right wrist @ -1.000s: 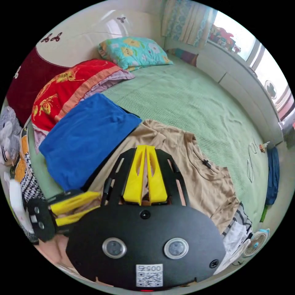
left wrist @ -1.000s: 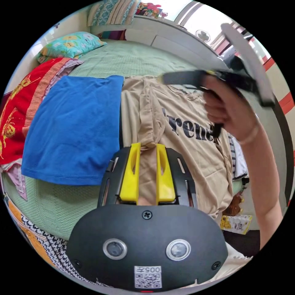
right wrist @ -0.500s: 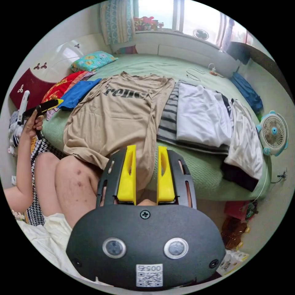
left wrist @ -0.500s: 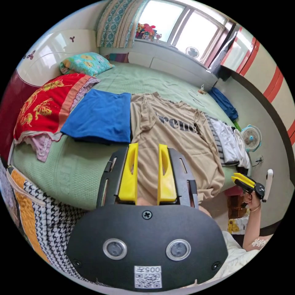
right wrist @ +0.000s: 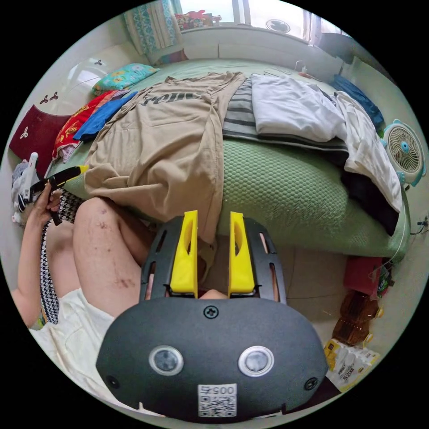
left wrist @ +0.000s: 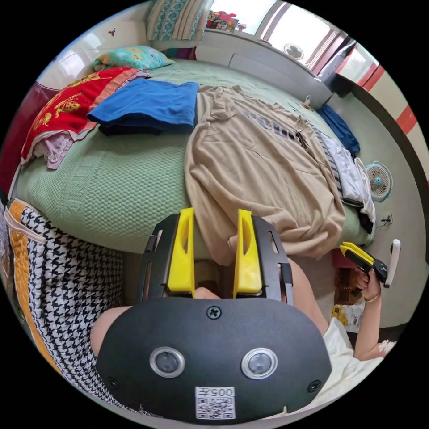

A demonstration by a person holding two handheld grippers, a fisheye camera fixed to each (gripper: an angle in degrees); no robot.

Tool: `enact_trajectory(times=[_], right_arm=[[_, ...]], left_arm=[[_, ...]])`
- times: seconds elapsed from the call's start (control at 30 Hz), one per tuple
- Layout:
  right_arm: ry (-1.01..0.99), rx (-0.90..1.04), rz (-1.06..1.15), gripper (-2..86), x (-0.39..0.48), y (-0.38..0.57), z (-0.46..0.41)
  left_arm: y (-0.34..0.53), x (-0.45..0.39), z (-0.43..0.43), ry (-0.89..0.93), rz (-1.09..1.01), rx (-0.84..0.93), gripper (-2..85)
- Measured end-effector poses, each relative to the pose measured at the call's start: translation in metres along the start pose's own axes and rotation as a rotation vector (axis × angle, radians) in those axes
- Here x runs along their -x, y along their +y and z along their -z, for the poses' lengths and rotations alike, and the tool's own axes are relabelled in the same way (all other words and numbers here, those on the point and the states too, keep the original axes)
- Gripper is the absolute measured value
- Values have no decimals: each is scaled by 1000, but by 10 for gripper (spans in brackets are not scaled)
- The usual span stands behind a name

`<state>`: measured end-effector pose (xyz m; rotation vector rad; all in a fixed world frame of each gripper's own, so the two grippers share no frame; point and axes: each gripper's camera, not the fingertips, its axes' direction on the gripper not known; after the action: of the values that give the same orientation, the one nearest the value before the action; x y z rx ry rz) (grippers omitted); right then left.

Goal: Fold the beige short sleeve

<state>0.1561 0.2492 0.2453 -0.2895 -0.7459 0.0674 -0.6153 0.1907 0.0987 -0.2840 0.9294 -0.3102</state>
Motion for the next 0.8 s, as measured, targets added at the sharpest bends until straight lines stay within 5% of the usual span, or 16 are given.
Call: enact_trajectory(times=[0.8], right_arm=[[-1,22,-38,97,-32,110,-3]], left_arm=[[105,-54,77,27,-19,-52,158]])
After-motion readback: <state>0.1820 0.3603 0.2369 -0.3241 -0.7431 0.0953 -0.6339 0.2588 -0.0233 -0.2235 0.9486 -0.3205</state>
